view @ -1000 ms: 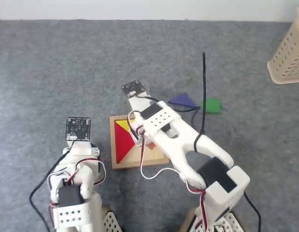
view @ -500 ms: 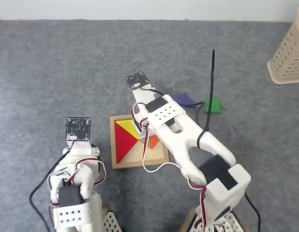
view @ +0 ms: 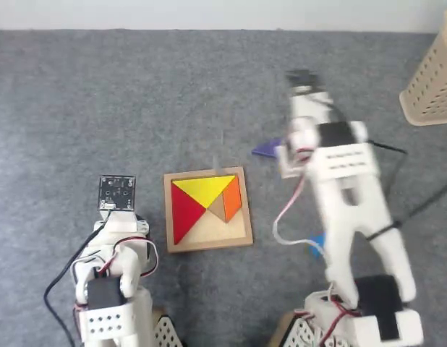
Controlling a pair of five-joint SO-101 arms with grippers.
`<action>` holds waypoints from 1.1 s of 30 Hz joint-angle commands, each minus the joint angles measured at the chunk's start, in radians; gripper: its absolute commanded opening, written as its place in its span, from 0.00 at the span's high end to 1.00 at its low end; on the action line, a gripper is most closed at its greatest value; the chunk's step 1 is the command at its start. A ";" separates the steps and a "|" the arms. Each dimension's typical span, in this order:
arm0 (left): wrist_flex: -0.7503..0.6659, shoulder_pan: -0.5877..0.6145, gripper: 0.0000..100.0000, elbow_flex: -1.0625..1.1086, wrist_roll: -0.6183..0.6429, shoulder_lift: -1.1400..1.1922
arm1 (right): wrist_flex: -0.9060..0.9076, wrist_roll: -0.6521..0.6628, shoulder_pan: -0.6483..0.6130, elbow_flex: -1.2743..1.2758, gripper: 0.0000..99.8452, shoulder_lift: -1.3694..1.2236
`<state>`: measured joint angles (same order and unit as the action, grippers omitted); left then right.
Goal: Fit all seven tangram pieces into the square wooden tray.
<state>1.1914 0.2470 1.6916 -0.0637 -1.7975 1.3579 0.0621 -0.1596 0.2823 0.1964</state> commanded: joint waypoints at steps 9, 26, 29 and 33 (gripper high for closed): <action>0.002 0.003 0.99 -0.005 -0.005 -0.008 | -0.117 0.095 0.048 -0.077 0.74 -0.148; 0.002 0.003 0.99 -0.005 -0.005 -0.008 | -0.116 0.084 0.068 -0.445 0.69 -0.699; 0.002 0.003 0.99 -0.005 -0.005 -0.008 | -0.120 0.063 0.074 -0.445 0.72 -0.705; 0.002 0.003 0.99 -0.005 -0.005 -0.008 | -0.122 0.058 0.068 -0.445 0.85 -0.707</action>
<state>1.1914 0.2470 1.6916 -0.0637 -1.7975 1.2551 0.1358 -0.0967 -0.1120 -0.5309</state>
